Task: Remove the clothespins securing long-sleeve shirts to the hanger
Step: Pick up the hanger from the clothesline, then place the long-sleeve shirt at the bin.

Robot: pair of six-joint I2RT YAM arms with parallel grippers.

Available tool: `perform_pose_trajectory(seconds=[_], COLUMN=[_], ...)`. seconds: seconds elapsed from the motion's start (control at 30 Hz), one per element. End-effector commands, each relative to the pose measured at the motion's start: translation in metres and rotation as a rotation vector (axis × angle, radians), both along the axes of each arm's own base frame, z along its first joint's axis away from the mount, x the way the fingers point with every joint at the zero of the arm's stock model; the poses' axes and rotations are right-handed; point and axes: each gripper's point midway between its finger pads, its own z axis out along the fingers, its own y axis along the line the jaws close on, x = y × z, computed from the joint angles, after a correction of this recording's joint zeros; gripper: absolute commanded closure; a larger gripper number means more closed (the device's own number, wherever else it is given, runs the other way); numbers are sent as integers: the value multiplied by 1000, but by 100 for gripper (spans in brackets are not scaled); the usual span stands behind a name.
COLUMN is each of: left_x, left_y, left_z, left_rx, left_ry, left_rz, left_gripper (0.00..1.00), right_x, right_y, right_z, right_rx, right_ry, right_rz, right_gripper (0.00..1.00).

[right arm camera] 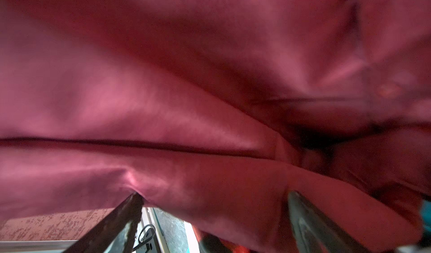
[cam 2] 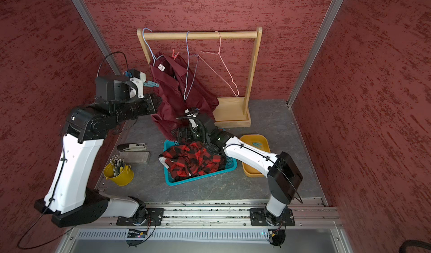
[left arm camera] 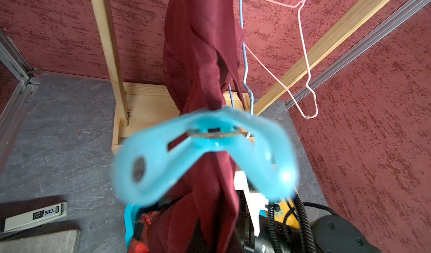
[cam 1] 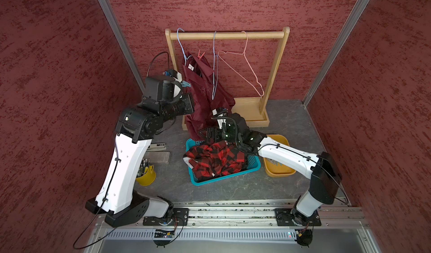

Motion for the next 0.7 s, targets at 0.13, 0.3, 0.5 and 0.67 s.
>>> perform_pose_trajectory(seconds=[0.13,0.3,0.5,0.67], left_x=[-33,-57,-93,-126], left_y=[3,8,22,35], left_z=[20,26,37,47], left_rx=[-46,-62,-95,-128], left_ry=[-41,-52,-81,-117], left_rz=[-35,-61,-75,-93], left_gripper=[100,100,100,100], right_x=[3,17,35,52], right_y=[31,40,49,54], right_z=[18,39,64,89], right_rx=[20,56,93,104], right_ry=[-68,-112,-156,-197], right_rz=[27,-18,-90,-151], right_gripper=[1,8,14,14])
